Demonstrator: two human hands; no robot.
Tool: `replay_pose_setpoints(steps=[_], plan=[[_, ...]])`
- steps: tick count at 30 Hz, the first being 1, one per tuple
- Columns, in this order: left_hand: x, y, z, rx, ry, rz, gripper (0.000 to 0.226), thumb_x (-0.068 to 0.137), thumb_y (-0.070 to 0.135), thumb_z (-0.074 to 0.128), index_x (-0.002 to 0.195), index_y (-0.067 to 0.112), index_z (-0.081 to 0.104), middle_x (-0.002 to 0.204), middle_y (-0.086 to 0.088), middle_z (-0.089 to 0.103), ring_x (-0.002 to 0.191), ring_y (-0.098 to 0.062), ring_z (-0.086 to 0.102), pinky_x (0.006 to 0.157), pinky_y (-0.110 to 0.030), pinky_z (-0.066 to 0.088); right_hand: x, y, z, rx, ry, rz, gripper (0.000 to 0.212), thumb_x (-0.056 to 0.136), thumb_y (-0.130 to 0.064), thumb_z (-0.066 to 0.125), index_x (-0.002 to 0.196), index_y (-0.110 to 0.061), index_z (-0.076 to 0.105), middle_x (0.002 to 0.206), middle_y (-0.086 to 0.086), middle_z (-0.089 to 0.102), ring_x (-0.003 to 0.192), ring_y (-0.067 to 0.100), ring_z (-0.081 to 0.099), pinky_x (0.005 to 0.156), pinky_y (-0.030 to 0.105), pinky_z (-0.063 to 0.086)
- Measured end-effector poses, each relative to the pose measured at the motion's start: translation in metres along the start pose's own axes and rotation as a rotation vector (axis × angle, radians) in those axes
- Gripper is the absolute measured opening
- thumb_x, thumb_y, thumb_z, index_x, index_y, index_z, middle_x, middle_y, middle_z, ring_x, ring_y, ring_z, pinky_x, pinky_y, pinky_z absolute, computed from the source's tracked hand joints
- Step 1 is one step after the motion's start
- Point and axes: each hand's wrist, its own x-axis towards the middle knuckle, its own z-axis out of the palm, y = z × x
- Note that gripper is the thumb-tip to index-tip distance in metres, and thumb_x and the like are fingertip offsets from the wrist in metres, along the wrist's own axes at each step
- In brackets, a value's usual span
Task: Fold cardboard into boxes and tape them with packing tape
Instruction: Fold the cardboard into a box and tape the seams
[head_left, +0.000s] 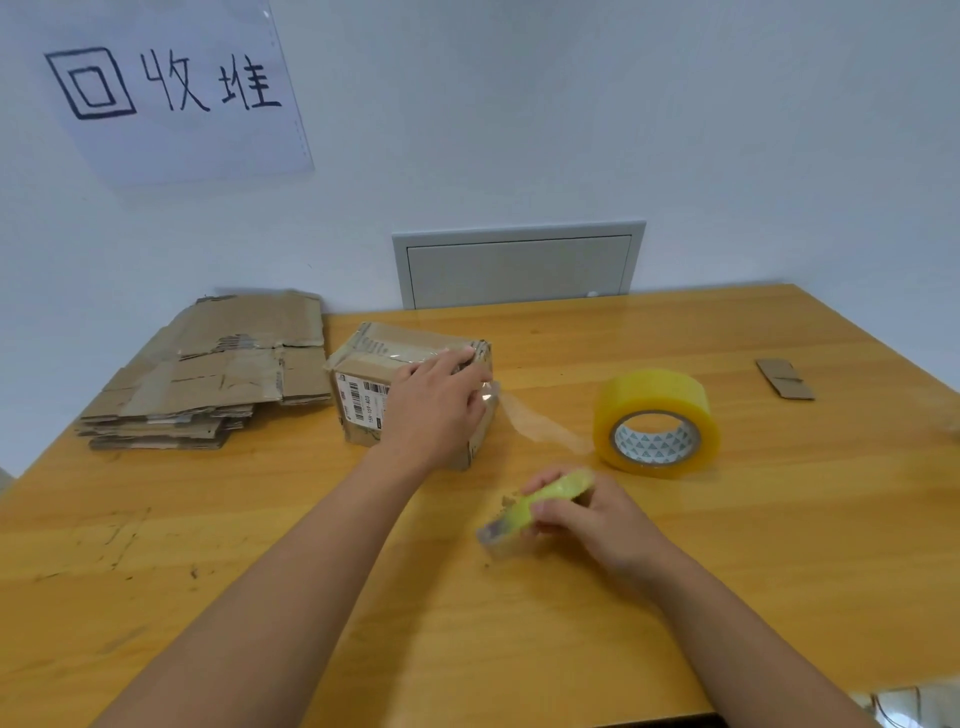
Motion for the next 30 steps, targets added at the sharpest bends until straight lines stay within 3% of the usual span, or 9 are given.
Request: replay_pose_setpoints(steps=[2,4,9,13,16,19,21,26,30], plan=[[0.000,-0.004,-0.005,-0.008,-0.020,0.017,0.029,0.100,0.033,0.047,0.125,0.033,0.062,0.148,0.010,0.046,0.132,-0.014,0.045,0.105,-0.037,0.028,-0.005,0.005,-0.004,-0.116,-0.167,0.082,0.020,0.081,-0.017,0.073,0.100,-0.019,0.072,0.078,-0.016,0.071,0.076,-0.002,0.063,0.072,0.012,0.045],[-0.001,-0.009,-0.008,-0.015,-0.044,0.032,0.029,0.100,0.033,0.048,0.125,0.033,0.062,0.148,0.010,0.046,0.132,-0.015,0.046,0.106,-0.037,0.028,-0.001,0.010,-0.007,-0.208,-0.162,0.106,0.033,0.086,-0.013,0.075,0.117,-0.020,0.066,0.084,-0.015,0.072,0.082,-0.002,0.062,0.080,0.017,0.046],[-0.003,-0.009,-0.010,-0.015,-0.032,0.032,0.028,0.100,0.033,0.049,0.124,0.035,0.063,0.147,0.011,0.047,0.132,-0.015,0.046,0.106,-0.037,0.029,0.026,-0.001,-0.006,-0.570,0.300,-0.146,0.029,0.093,-0.029,0.066,0.120,-0.020,0.064,0.109,-0.009,0.065,0.101,0.006,0.059,0.086,0.021,0.044],[-0.002,-0.007,-0.010,-0.019,-0.016,0.032,0.029,0.100,0.033,0.049,0.126,0.035,0.063,0.147,0.010,0.047,0.134,-0.016,0.045,0.107,-0.038,0.028,0.058,-0.011,0.008,-0.878,0.159,-0.194,0.041,0.101,-0.029,0.050,0.139,-0.014,0.053,0.140,0.001,0.054,0.132,0.019,0.045,0.106,0.031,0.036],[-0.001,-0.013,-0.012,-0.031,-0.041,0.014,0.041,0.101,0.029,0.045,0.140,0.039,0.050,0.150,0.012,0.045,0.139,-0.016,0.035,0.111,-0.038,0.019,0.068,-0.005,0.011,-0.967,0.079,-0.050,0.038,0.102,-0.029,0.043,0.135,-0.014,0.056,0.133,0.004,0.059,0.125,0.026,0.052,0.097,0.036,0.045],[-0.001,-0.019,-0.017,-0.071,-0.086,-0.043,0.054,0.101,0.024,0.045,0.152,0.035,0.030,0.150,0.009,0.045,0.142,-0.020,0.024,0.113,-0.041,0.014,0.069,0.000,0.007,-0.959,0.070,-0.026,0.037,0.103,-0.029,0.040,0.136,-0.017,0.054,0.130,0.004,0.062,0.119,0.027,0.056,0.082,0.032,0.044],[0.000,-0.023,-0.020,-0.103,-0.085,-0.063,0.057,0.100,0.023,0.048,0.153,0.030,0.028,0.151,0.005,0.043,0.141,-0.021,0.023,0.114,-0.043,0.017,0.072,-0.005,0.006,-0.860,0.110,-0.050,0.042,0.104,-0.026,0.039,0.144,-0.020,0.047,0.141,0.001,0.055,0.127,0.023,0.051,0.090,0.032,0.042],[-0.001,-0.029,-0.014,-0.033,0.015,-0.096,0.050,0.096,0.040,0.058,0.141,0.021,0.048,0.144,-0.001,0.045,0.133,-0.023,0.037,0.112,-0.038,0.028,0.093,-0.026,0.015,-0.602,0.210,-0.165,0.038,0.104,-0.023,0.044,0.141,-0.018,0.050,0.141,0.000,0.054,0.129,0.018,0.050,0.100,0.031,0.043],[-0.002,-0.035,-0.019,-0.112,0.001,0.044,0.044,0.095,0.030,0.062,0.137,0.019,0.057,0.138,0.000,0.057,0.131,-0.024,0.045,0.110,-0.039,0.031,0.114,-0.032,0.024,-0.581,0.189,-0.268,0.075,0.096,-0.038,0.061,0.156,-0.028,0.019,0.158,-0.003,0.028,0.141,0.015,0.031,0.112,0.038,0.036]])
